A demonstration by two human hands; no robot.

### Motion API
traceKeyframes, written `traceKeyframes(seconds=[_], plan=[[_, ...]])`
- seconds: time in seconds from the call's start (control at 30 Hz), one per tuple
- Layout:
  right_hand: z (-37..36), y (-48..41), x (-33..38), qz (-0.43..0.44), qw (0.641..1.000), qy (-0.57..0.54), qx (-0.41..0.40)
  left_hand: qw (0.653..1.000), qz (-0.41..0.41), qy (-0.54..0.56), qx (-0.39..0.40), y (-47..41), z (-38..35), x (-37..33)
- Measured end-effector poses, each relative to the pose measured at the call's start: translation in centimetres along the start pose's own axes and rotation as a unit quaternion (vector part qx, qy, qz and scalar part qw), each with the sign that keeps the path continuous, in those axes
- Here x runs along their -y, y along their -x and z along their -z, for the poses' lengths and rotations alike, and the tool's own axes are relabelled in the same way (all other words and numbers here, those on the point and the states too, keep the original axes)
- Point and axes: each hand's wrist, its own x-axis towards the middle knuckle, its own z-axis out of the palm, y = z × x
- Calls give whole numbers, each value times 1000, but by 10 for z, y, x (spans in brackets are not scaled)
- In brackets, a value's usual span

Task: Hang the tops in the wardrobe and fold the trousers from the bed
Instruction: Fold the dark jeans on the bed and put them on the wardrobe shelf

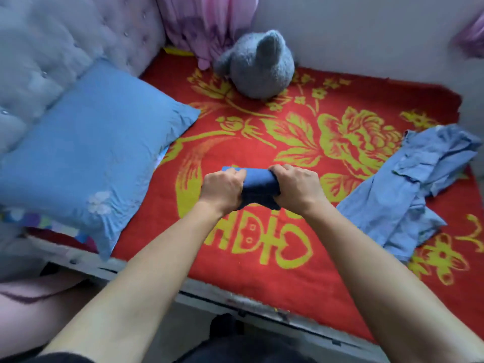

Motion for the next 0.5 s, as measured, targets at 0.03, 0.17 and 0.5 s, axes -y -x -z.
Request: traceKeyframes(seconds=[0.03, 0.17, 0.5], plan=[[15, 3, 3, 13, 1000, 10, -14, 1000, 9, -14, -8, 6, 16, -1], [57, 31, 14, 92, 992, 38, -83, 996, 50, -61, -52, 51, 65, -9], [90, 149, 78, 307, 944, -5, -118, 964, 221, -128, -68, 246, 118, -59]])
